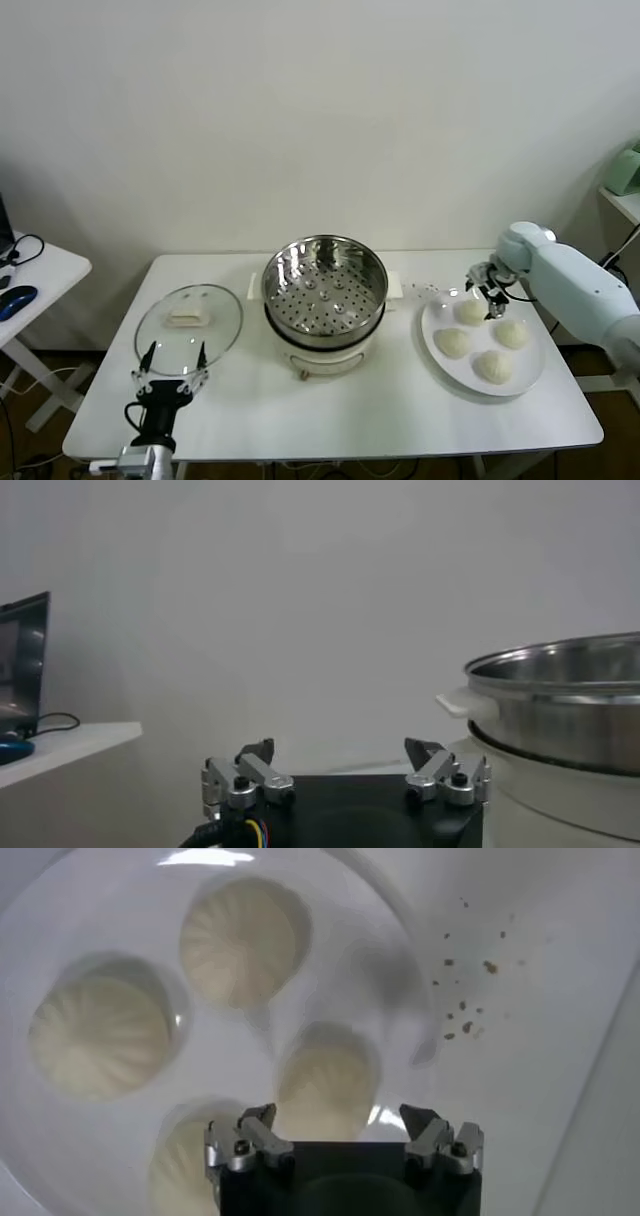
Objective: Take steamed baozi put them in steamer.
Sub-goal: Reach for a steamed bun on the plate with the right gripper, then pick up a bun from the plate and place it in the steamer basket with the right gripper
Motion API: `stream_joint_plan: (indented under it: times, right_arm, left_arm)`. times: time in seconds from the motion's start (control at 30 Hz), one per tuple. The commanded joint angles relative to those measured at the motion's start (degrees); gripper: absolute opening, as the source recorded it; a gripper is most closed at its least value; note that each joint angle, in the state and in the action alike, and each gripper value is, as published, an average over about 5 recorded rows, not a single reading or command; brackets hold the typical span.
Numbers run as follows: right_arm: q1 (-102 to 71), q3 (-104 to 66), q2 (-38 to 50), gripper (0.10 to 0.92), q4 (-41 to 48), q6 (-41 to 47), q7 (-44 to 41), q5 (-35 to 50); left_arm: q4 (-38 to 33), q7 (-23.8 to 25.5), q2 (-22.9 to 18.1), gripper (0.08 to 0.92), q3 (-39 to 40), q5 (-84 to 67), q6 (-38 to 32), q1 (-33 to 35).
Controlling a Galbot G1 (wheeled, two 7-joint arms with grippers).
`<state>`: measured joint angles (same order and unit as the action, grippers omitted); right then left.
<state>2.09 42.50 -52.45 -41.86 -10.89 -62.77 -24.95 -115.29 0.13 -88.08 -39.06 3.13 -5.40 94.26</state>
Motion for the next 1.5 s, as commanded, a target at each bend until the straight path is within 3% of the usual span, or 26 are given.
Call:
stream_joint_plan:
  times: [0.03,0.37,0.7,0.87,1.17,1.5]
  right_arm:
    - [-0.66,-0.76,-1.85,0.823,2.96,-0.45,-0.55,-1.6]
    - [-1.27,-3.23,-3.24,0.816,5.24,-0.93,-0.52,-3.6]
    - [-1.41,-4.01,-3.58,0.593,5.61,-0.98,-0.26,-3.32]
    - [-1.28,-4.06,-3.12,0.577,4.04,-1.1,-0.26,-2.8]
    - [2.66,-0.67,2.26,0.577,-11.83,-4.47,-0.14,-1.71]
    - [18.96,9.73,6.62,0.585,-32.13,-11.66,-0.38,-1.23]
  left_arm:
    - [-0.06,-0.11,0.14,0.823,-0.04,0.06,0.26,0.09]
    - [-0.13,-0.18,0.08,0.823,0.15,0.26,0.37,0.04]
    - [-0.01,-0.31,0.05,0.823,0.05,0.25,0.21,0.47]
    - [-0.2,-0.33,0.0,0.823,0.07,0.29,0.24,0.54]
    - [-0.31,-0.39,0.03,0.823,0.05,0.43,0.22,0.76]
    - [-0.81,-0.72,-0.02,0.823,0.13,0.68,0.21,1.55]
